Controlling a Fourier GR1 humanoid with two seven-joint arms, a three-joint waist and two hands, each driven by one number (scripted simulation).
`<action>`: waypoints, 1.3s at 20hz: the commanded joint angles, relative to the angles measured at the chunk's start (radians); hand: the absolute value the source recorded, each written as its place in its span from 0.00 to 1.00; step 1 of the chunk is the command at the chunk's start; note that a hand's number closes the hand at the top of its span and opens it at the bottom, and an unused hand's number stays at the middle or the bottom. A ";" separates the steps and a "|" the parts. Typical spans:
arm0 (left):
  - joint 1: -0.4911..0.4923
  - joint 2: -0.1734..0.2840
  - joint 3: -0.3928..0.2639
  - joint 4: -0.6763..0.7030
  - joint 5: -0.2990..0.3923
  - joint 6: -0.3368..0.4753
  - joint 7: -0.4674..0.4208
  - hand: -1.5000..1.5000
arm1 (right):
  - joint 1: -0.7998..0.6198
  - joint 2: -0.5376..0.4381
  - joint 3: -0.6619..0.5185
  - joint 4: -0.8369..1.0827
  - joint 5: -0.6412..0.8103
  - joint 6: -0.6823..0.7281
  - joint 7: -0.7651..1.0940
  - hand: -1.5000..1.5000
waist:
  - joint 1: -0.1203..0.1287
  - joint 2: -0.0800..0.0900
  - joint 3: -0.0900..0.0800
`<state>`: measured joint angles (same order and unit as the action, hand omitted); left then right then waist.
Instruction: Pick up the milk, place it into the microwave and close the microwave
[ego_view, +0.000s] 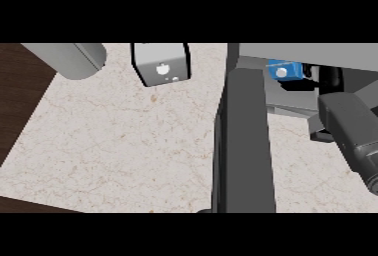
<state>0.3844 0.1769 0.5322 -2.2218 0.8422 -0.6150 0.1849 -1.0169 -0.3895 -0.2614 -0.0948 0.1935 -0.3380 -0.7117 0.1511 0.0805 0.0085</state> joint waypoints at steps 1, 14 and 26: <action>-0.017 0.013 -0.007 0.014 -0.001 -0.010 0.003 0.00 | -0.010 -0.012 -0.007 0.006 -0.001 -0.030 0.014 1.00 | 0.011 0.003 0.000; -0.066 0.033 0.002 0.036 -0.036 0.008 0.005 0.00 | -0.032 -0.068 -0.024 0.013 -0.008 -0.016 0.028 1.00 | 0.040 0.022 0.003; -0.088 0.054 -0.006 0.046 -0.069 -0.013 0.007 0.00 | -0.009 -0.134 0.040 0.043 0.071 -0.188 0.069 1.00 | 0.065 0.038 -0.005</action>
<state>0.3000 0.2256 0.5328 -2.1744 0.7790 -0.6197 0.1898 -1.0400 -0.4762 -0.2744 -0.0736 0.2032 -0.3930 -0.6847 0.2058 0.1126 0.0106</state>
